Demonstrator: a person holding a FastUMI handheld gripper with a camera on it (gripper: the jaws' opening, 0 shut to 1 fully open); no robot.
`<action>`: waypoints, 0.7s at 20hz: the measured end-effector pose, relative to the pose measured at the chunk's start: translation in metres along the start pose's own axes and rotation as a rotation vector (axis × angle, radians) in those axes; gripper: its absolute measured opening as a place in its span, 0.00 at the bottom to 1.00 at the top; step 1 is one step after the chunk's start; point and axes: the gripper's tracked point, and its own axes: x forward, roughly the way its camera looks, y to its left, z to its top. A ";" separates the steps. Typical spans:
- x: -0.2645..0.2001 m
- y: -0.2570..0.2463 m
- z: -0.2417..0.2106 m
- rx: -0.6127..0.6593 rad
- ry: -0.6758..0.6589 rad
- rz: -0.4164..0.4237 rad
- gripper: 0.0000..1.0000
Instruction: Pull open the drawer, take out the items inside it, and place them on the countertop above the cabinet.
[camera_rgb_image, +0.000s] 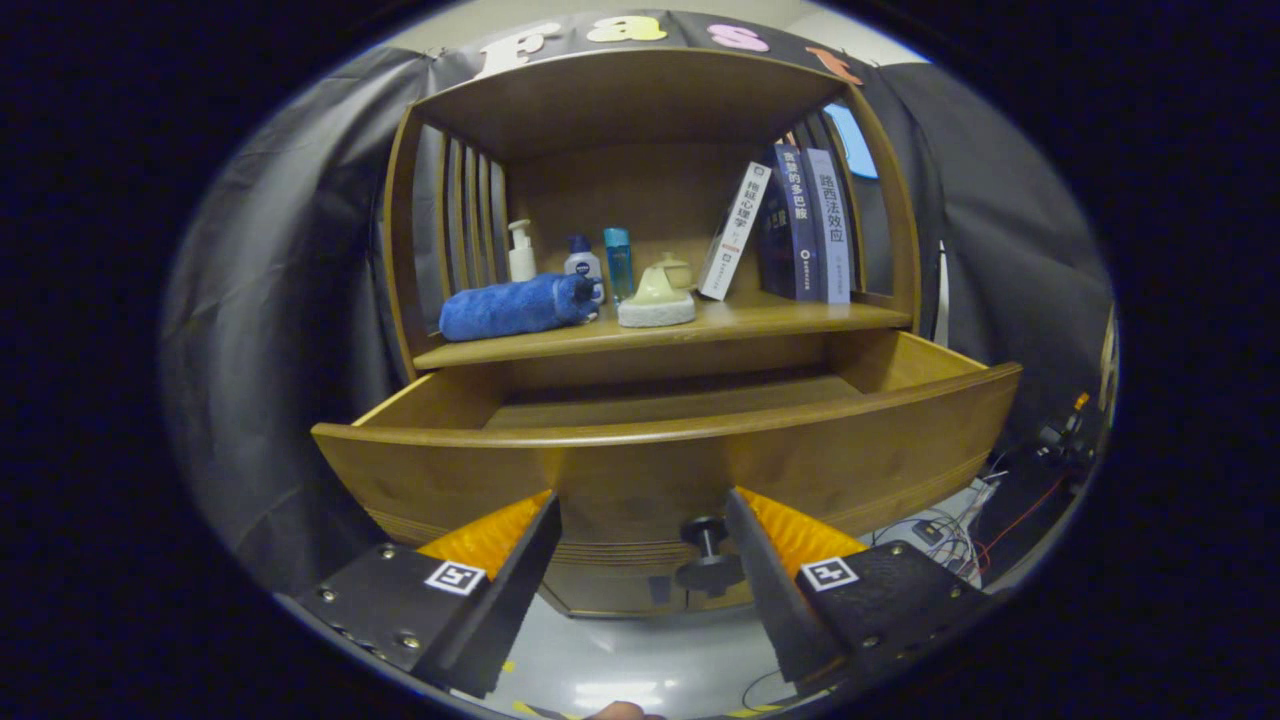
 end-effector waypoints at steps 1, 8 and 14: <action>0.001 -0.001 0.002 0.008 -0.007 -0.001 0.99; 0.009 -0.005 0.012 -0.022 -0.004 0.009 0.98; 0.033 -0.005 0.019 -0.014 0.003 0.006 0.98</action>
